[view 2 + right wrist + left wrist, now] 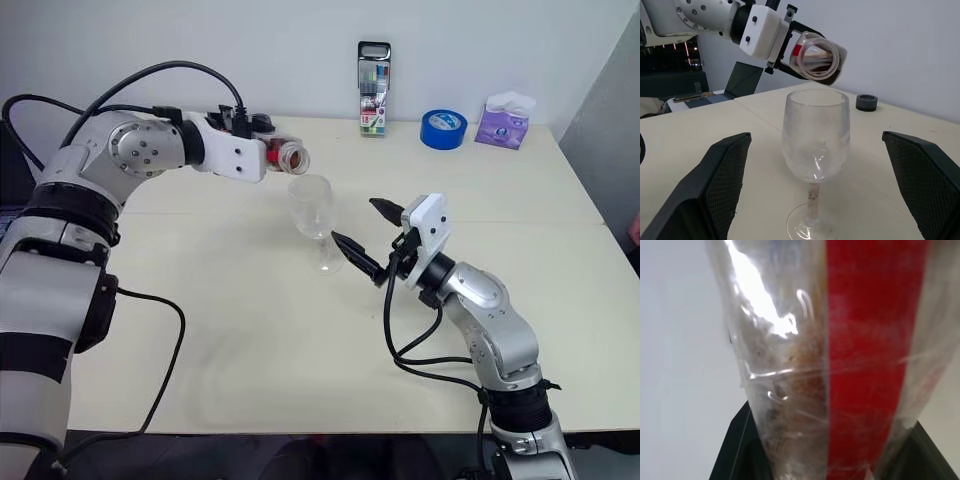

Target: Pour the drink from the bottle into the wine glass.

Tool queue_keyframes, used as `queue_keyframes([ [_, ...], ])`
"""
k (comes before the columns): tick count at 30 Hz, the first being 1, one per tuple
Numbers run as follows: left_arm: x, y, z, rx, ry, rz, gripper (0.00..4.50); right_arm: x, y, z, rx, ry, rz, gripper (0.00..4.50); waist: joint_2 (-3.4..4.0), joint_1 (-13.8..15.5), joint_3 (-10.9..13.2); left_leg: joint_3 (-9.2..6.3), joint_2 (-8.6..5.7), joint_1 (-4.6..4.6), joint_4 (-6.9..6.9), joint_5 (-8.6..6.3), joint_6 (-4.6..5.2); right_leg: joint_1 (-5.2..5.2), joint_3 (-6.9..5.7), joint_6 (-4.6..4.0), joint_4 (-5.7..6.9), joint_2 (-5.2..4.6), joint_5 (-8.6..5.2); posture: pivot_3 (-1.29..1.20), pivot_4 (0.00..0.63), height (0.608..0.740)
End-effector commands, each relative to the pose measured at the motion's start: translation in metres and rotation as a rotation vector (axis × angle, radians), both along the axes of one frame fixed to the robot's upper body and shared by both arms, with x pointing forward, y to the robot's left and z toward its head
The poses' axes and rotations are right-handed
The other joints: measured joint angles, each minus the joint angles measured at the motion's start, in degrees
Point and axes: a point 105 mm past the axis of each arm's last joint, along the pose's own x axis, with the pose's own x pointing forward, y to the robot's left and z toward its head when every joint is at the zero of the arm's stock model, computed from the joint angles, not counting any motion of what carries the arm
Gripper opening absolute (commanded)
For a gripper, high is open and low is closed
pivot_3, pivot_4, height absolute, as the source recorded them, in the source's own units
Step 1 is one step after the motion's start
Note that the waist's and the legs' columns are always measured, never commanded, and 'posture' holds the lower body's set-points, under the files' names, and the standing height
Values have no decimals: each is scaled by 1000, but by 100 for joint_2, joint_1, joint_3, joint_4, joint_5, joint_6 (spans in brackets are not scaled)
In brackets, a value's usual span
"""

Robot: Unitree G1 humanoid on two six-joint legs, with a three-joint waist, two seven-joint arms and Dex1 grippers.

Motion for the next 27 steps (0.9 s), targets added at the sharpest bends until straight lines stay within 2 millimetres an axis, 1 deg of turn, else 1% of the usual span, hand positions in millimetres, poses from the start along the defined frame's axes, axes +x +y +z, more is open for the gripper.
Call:
queue_keyframes([
  [1,-4,-1,27,18,-94,-20,1722,-5,-1,9,12,-47,3,4500,0,1,0,0,0,0,0,0,0,0,0,0,0,0,0,0,150,740],
  [9,-4,-1,31,57,-125,-20,1722,-7,-4,6,6,-43,-1,4500,0,1,0,1,0,0,1,0,0,0,0,0,1,0,0,0,150,740],
  [27,-2,1,42,129,-189,-5,1722,-9,-3,5,9,-40,2,4500,0,-1,0,8,-1,-1,1,0,0,-8,1,0,10,0,0,0,150,740],
])
